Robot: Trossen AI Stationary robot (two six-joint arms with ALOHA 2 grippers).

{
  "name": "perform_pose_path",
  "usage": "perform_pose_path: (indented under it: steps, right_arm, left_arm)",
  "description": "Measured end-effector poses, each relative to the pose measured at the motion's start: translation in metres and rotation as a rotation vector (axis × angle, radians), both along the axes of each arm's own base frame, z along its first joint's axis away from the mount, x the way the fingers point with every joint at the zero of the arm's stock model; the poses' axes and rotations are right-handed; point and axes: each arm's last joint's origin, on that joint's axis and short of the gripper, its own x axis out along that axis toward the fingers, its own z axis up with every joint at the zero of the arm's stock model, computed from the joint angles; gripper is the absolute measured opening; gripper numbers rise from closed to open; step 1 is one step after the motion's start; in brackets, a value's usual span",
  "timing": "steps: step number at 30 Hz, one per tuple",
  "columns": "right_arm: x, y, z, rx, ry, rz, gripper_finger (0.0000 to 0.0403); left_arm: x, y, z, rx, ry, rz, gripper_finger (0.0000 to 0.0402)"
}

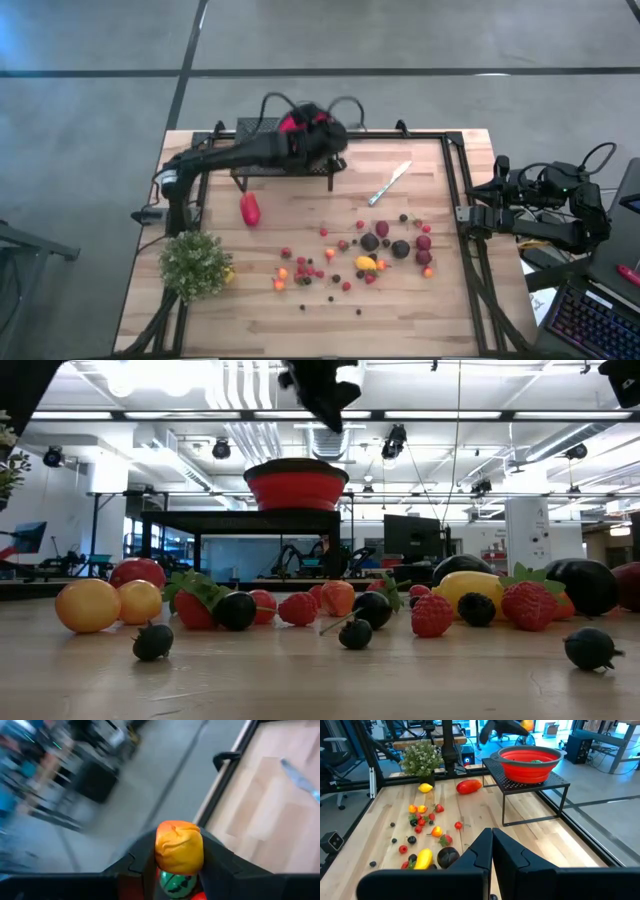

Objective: Pick & Place Fruit
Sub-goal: Put the orange pear into the red gray strainer bowl on the shelf, then put the red strawberry into the red gray strainer bowl on the shelf

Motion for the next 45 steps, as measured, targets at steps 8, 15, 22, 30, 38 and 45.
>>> perform_pose_path:
  steps: [8, 15, 22, 30, 38, 45]
  right_arm:
    - [0.0, 0.0, 0.0, 0.0, -0.001, 0.0, 0.0008]
    - [0.0, 0.0, 0.0, -0.001, 0.0, 0.0, 0.0008]
    - [0.0, 0.0, 0.0, 0.0, 0.0, 0.0, 0.0008]
    - [0.0, 0.0, 0.0, -0.001, 0.0, 0.0, 0.0008]
    - [0.0, 0.0, 0.0, -0.001, -0.001, 0.0, 0.0008]
    - [0.0, 0.0, 0.0, 0.001, 0.0, 0.0, 0.0008]
  left_arm:
    - [-0.032, 0.065, -0.013, -0.281, 0.001, 0.128, 0.0125]
    - [-0.043, 0.086, -0.015, -0.382, -0.02, 0.12, 0.0131]
    - [-0.043, 0.087, -0.015, -0.367, -0.001, 0.109, 0.0173]
    - [-0.045, 0.086, -0.015, -0.344, 0.053, 0.069, 0.0226]
    - [-0.052, 0.055, 0.007, -0.348, 0.047, -0.053, 0.022]
    - [-0.049, -0.001, 0.015, -0.419, 0.059, -0.207, 0.0209]
